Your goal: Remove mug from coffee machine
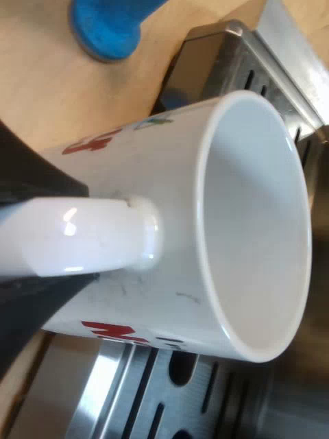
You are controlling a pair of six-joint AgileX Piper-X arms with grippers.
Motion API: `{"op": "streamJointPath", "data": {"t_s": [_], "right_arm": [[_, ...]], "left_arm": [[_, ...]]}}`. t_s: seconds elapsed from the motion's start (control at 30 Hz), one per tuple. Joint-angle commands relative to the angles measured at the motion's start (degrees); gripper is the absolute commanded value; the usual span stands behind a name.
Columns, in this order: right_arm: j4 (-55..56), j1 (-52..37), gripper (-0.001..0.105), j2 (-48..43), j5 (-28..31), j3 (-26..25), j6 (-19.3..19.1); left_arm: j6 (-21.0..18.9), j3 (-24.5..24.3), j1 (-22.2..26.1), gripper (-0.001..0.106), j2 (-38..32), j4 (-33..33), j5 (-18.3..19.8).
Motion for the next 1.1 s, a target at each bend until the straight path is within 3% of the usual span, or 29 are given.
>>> {"op": "streamJointPath", "data": {"t_s": [0.03,0.13,0.3,0.57,0.8,0.87,0.97,1.1], "right_arm": [[9.8,0.1,0.0,-12.5,0.5,-0.5,0.6],[15.4,0.1,0.0,-17.8,0.5,-0.5,1.1],[28.2,0.1,0.0,-26.0,0.2,-2.2,6.2],[47.9,0.1,0.0,-35.6,-0.5,-8.1,6.2],[56.2,0.1,0.0,-37.7,-0.1,-12.8,6.2],[58.0,0.1,0.0,-37.7,4.1,-14.3,6.2],[58.7,-0.1,0.0,-37.7,9.4,-14.3,6.2],[60.3,-1.5,0.0,-37.7,11.0,-14.3,6.2]], "left_arm": [[-0.6,-1.5,-1.0,0.077,0.0,0.0,0.4],[-0.6,-2.8,-4.4,0.077,-0.1,0.0,1.6],[-0.6,-2.9,-8.0,0.077,-0.1,0.0,1.6],[-0.6,-2.9,-8.9,0.077,-0.1,0.0,1.6],[-0.9,-2.9,-8.9,0.077,-0.1,0.0,3.0],[-3.5,-2.9,-9.6,0.077,-0.1,0.0,2.9],[-3.5,-2.9,-10.2,0.077,-0.1,-0.3,2.9],[-3.5,-2.9,-10.3,0.077,-0.1,-0.3,2.9]]}}
